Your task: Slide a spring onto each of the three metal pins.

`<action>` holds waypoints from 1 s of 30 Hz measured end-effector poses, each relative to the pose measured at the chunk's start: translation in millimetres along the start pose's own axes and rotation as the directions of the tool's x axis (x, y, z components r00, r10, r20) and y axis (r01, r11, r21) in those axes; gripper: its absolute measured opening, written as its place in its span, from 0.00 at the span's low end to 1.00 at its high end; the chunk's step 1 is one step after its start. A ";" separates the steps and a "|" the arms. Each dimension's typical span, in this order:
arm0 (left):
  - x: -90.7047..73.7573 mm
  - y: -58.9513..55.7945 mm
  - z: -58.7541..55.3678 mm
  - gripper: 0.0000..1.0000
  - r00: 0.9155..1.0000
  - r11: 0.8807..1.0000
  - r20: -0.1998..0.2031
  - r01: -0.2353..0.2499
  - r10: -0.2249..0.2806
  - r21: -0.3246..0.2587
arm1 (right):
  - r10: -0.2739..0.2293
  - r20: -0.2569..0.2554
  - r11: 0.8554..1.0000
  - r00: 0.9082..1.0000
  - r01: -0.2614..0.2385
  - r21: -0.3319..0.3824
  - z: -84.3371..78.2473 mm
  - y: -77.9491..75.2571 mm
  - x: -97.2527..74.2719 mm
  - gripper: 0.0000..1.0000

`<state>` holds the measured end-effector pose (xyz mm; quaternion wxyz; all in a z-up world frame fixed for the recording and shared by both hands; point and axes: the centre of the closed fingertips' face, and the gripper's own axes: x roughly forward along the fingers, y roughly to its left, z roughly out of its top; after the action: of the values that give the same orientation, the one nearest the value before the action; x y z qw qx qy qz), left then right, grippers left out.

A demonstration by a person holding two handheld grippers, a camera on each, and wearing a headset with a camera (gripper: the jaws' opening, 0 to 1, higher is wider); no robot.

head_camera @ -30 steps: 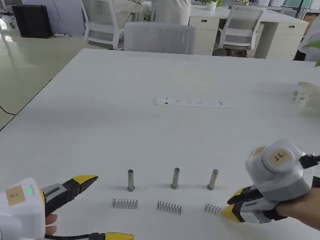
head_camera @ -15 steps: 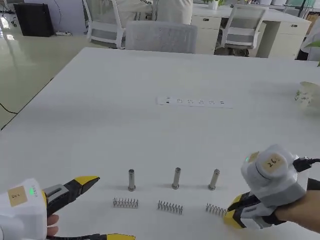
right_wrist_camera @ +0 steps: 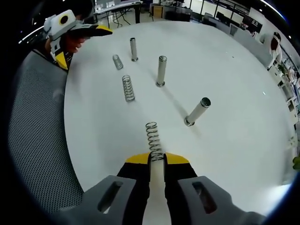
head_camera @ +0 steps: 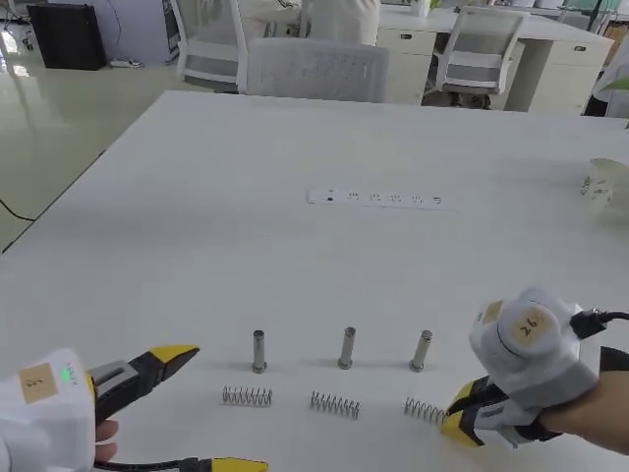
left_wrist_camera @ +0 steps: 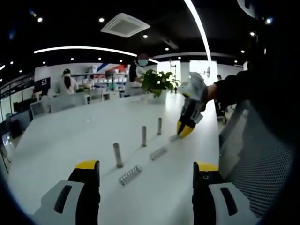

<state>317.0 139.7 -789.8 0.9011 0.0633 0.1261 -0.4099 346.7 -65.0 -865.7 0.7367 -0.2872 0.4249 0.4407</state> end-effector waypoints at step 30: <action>30.9 -34.4 6.8 0.56 0.986 0.984 -0.025 0.168 -0.166 0.054 | 0.070 0.089 0.993 0.994 -0.061 -0.102 63.9 31.9 -18.2 0.08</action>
<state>311.8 93.4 -792.2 0.8601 0.0820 0.1285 -0.4868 337.5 -7.2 -820.9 0.7255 -0.2886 0.3773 0.4980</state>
